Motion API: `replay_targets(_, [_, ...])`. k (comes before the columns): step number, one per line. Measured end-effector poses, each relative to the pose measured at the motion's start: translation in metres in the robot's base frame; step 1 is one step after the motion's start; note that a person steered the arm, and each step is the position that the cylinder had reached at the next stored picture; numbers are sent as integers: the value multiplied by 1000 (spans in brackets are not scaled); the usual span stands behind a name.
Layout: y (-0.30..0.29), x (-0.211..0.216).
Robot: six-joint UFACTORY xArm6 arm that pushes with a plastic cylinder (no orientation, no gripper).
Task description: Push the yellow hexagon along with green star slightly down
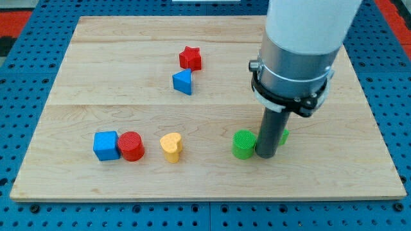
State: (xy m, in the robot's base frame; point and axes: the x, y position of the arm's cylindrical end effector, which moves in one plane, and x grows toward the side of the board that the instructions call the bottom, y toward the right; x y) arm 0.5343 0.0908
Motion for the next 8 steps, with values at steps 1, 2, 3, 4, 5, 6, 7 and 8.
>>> replay_targets(1, [-7, -13])
replay_targets(2, [-24, 2])
replay_targets(3, [-42, 13])
replay_targets(4, [-35, 12])
replay_targets(5, [41, 12])
replay_targets(6, [101, -19])
replay_targets(7, [125, -61])
replay_targets(8, [85, -88])
